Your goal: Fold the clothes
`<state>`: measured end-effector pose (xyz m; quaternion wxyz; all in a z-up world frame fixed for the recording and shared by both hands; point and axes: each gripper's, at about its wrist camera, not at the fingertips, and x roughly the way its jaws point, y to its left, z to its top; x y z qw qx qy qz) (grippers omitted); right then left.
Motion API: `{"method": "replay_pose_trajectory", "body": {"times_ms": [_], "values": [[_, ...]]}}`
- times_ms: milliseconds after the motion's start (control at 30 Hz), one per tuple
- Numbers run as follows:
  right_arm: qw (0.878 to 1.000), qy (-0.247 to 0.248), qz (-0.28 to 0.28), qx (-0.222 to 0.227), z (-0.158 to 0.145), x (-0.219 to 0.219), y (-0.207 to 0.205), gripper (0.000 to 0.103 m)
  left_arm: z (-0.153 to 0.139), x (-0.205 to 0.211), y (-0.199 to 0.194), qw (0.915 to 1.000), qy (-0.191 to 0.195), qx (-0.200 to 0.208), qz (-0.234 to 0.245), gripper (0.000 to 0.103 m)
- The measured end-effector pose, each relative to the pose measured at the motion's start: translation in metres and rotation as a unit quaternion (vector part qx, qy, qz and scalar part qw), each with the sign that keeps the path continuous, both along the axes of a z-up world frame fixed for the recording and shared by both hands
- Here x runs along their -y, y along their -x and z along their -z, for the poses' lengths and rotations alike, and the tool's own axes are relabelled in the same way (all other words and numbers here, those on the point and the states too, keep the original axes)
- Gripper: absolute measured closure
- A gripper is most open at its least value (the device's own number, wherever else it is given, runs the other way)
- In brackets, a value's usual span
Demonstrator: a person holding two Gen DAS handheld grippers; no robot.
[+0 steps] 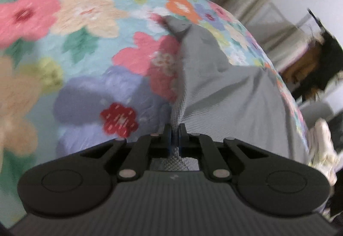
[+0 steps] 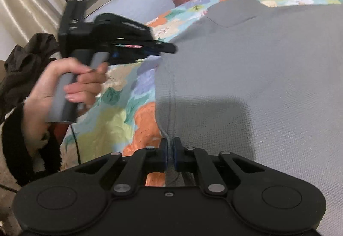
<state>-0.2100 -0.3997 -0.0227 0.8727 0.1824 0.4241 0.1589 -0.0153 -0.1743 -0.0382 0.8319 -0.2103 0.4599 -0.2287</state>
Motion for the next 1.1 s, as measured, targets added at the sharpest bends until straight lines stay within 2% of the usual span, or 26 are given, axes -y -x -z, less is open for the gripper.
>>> {"method": "replay_pose_trajectory", "body": {"times_ms": [33, 67, 133, 167, 200, 233, 300, 333, 367, 400, 433, 467, 533, 600, 667, 733, 767, 800, 867, 933, 1033, 1067, 1100], "values": [[1.0, 0.0, 0.002, -0.006, 0.003, 0.001, -0.002, 0.096, 0.001, -0.002, 0.004, 0.9999, -0.007, -0.002, -0.01, 0.099], [1.0, -0.002, 0.006, -0.01, 0.004, 0.001, -0.003, 0.096, -0.001, -0.003, 0.007, 0.9991, -0.035, 0.014, -0.018, 0.103], [1.0, -0.004, 0.003, -0.01, 0.002, 0.0, -0.006, 0.095, -0.007, 0.001, 0.013, 0.9888, -0.126, 0.075, -0.029, 0.103], [1.0, 0.007, -0.003, -0.01, 0.001, -0.002, -0.007, 0.096, -0.007, 0.0, 0.012, 0.9853, -0.143, 0.087, -0.031, 0.103], [1.0, 0.019, -0.008, -0.009, -0.001, -0.004, -0.009, 0.096, -0.004, -0.002, 0.007, 0.9863, -0.139, 0.084, -0.029, 0.103], [0.999, 0.028, -0.014, -0.015, 0.001, -0.004, -0.011, 0.096, 0.001, -0.004, 0.0, 0.9908, -0.116, 0.066, -0.021, 0.102], [0.998, 0.047, -0.024, -0.033, 0.007, -0.004, -0.015, 0.093, 0.015, -0.012, -0.018, 0.9992, -0.04, 0.005, 0.008, 0.099], [0.998, 0.049, -0.024, -0.037, 0.008, -0.003, -0.016, 0.089, 0.019, -0.014, -0.023, 0.9996, -0.021, -0.012, 0.014, 0.099], [0.998, 0.05, -0.022, -0.038, 0.008, -0.003, -0.016, 0.086, 0.021, -0.014, -0.025, 0.9996, -0.017, -0.018, 0.012, 0.095], [0.998, 0.045, -0.022, -0.036, 0.005, -0.002, -0.016, 0.084, 0.023, -0.014, -0.026, 0.9996, -0.013, -0.02, 0.013, 0.086], [0.998, 0.044, -0.019, -0.031, 0.002, 0.002, -0.016, 0.076, 0.024, -0.014, -0.027, 0.9996, -0.009, -0.019, 0.017, 0.081], [0.999, 0.044, -0.015, -0.024, -0.001, 0.006, -0.015, 0.067, 0.025, -0.012, -0.028, 0.9995, -0.004, -0.018, 0.025, 0.07], [0.999, 0.048, 0.003, -0.014, -0.008, 0.018, -0.012, 0.061, 0.027, -0.008, -0.029, 0.9989, 0.014, -0.013, 0.043, 0.061], [0.998, 0.057, 0.039, -0.011, -0.015, 0.038, -0.009, 0.06, 0.032, 0.002, -0.032, 0.9978, 0.026, -0.009, 0.06, 0.049], [0.995, 0.061, 0.08, -0.009, -0.019, 0.06, -0.003, 0.06, 0.038, 0.017, -0.04, 0.9969, 0.022, -0.008, 0.075, 0.043], [0.991, 0.061, 0.121, -0.012, -0.022, 0.083, 0.006, 0.06, 0.038, 0.033, -0.045, 0.9964, 0.002, 0.012, 0.084, 0.045], [0.988, 0.063, 0.139, -0.011, -0.023, 0.094, 0.011, 0.06, 0.038, 0.041, -0.047, 0.9958, -0.011, 0.024, 0.087, 0.055], [0.986, 0.068, 0.153, -0.007, -0.024, 0.101, 0.016, 0.059, 0.037, 0.047, -0.048, 0.9945, -0.026, 0.039, 0.094, 0.099], [0.98, 0.077, 0.182, -0.004, -0.022, 0.116, 0.026, 0.054, 0.03, 0.053, -0.041, 0.9917, -0.055, 0.069, 0.094, 0.098], [0.978, 0.073, 0.196, -0.015, -0.015, 0.129, 0.033, 0.054, 0.013, 0.051, -0.029, 0.9903, -0.063, 0.104, 0.067, 0.098], [0.976, 0.11, 0.178, -0.053, 0.01, 0.135, 0.037, 0.054, -0.006, 0.048, -0.017, 0.9864, -0.081, 0.139, 0.033, 0.099], [0.974, 0.13, 0.173, -0.065, 0.018, 0.135, 0.038, 0.054, -0.005, 0.05, -0.016, 0.9846, -0.099, 0.141, 0.028, 0.099], [0.974, 0.141, 0.168, -0.059, 0.021, 0.133, 0.042, 0.054, 0.005, 0.054, -0.017, 0.982, -0.134, 0.132, 0.016, 0.099]]}}
